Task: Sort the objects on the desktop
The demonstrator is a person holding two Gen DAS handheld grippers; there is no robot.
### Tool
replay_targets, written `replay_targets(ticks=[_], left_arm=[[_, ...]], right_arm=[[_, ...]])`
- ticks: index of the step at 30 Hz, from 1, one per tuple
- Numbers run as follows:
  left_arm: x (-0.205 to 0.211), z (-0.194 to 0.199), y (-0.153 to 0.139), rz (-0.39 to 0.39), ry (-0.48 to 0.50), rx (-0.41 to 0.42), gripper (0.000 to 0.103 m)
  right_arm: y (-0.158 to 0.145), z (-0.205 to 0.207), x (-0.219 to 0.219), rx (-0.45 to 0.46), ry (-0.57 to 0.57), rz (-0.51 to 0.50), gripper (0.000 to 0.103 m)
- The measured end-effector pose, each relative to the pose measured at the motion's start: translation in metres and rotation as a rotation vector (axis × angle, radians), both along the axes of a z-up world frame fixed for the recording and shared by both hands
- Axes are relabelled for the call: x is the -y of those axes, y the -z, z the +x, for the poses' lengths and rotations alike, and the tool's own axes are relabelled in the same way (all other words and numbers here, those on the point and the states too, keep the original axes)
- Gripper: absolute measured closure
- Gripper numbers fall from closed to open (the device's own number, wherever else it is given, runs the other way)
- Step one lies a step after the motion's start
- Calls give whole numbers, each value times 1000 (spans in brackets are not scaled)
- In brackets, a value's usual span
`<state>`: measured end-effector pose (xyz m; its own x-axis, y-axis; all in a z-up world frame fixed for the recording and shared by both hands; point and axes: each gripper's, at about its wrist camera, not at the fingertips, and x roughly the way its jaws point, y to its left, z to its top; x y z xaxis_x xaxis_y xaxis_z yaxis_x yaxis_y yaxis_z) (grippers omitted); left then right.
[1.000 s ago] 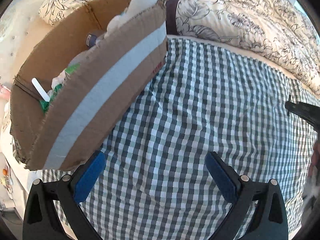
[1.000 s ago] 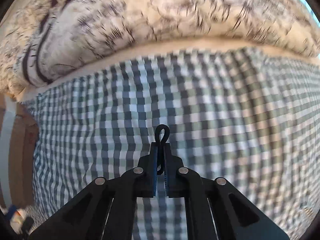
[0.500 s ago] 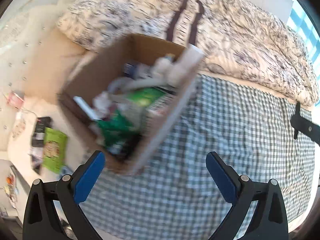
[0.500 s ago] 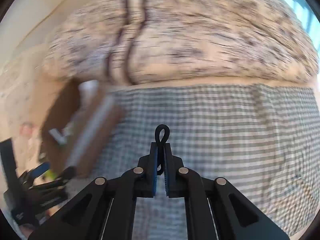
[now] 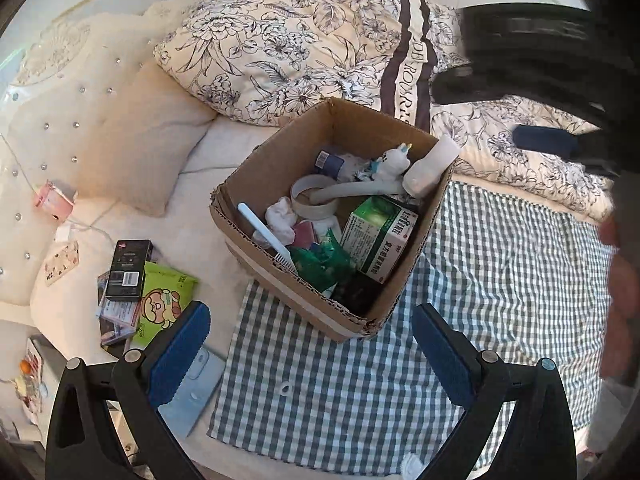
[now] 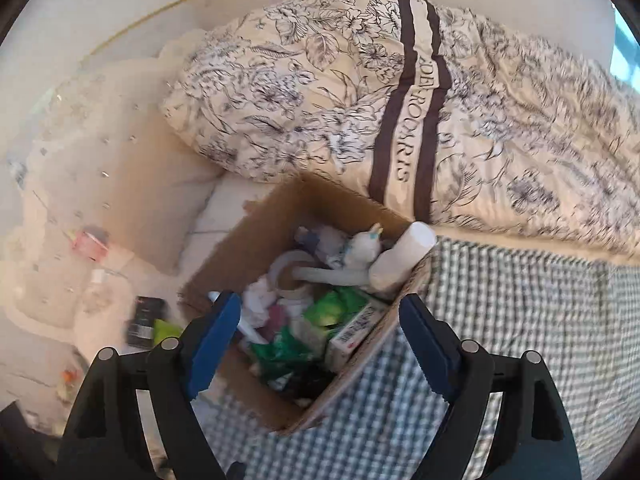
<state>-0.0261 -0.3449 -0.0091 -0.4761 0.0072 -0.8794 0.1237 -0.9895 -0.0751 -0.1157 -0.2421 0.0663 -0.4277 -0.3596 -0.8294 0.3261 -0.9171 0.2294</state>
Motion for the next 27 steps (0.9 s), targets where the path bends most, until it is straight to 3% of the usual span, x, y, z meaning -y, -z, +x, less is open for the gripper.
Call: replay_targets(ticks=[7, 14, 16, 21, 27], left_arm=[[-12, 2, -25, 39, 5, -34, 0], [-44, 12, -62, 24, -15, -147, 0], [-58, 17, -66, 11, -10, -200, 0], [-94, 11, -61, -29, 53, -168, 0], [-117, 16, -52, -55, 82, -172, 0]], right_arm=[[-39, 42, -56, -30, 69, 10, 21], [-64, 109, -150, -105, 221, 51, 20], [-64, 119, -174, -113, 285, 56, 20], [-51, 129, -206, -143, 331, 109, 20], [-27, 125, -225, -106, 339, 100, 20]])
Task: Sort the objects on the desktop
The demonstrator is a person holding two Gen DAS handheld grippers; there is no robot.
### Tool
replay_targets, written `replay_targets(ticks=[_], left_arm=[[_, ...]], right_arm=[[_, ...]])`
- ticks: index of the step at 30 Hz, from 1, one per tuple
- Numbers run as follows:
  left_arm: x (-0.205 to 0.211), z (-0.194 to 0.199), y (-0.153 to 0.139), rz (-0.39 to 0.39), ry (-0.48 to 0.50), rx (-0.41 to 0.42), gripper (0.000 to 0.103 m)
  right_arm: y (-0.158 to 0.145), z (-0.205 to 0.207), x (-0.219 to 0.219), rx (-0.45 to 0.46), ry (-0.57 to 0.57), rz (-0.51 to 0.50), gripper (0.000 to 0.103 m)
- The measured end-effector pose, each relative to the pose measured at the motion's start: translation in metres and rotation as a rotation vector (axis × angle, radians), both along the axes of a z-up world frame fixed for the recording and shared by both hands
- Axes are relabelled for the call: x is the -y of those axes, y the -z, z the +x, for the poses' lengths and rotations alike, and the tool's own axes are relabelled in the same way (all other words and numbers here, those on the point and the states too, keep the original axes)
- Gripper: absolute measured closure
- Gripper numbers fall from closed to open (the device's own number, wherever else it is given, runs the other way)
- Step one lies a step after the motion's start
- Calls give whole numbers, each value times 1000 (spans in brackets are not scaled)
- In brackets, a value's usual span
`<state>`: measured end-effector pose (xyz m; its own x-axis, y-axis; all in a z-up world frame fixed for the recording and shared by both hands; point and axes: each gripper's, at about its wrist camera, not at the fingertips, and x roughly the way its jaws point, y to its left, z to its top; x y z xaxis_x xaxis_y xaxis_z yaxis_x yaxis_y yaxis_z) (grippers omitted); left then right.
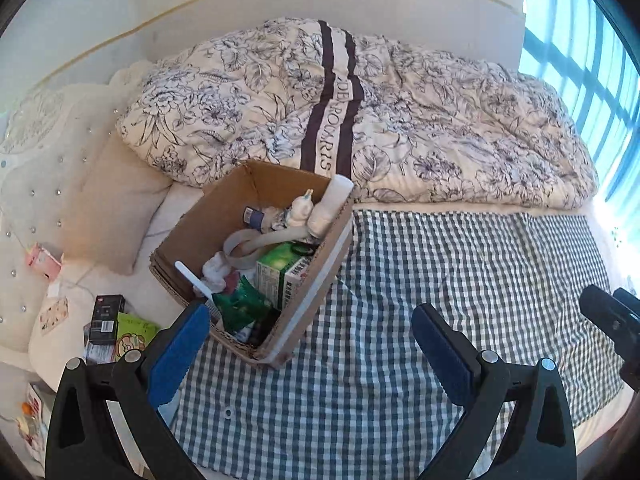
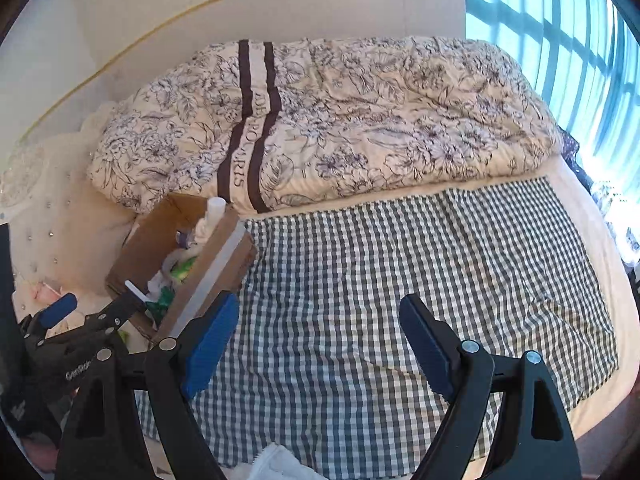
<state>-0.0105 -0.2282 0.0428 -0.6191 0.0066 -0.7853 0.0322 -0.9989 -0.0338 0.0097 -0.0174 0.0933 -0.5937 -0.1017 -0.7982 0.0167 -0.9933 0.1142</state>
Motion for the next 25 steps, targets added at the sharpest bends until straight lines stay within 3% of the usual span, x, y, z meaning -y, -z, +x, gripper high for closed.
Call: replay_targets(ticks=[5, 16, 21, 25], left_arm=[[6, 1, -7, 6, -29, -18, 0], [0, -2, 1, -6, 5, 36, 0], [6, -3, 8, 70, -9, 59, 0], [4, -4, 10, 58, -8, 69, 0]], right_arm=[[6, -1, -3, 22, -17, 7, 20], [17, -5, 9, 66, -65, 14, 20], [19, -5, 6, 71, -44, 37, 20], [21, -7, 0, 82, -22, 44, 20]])
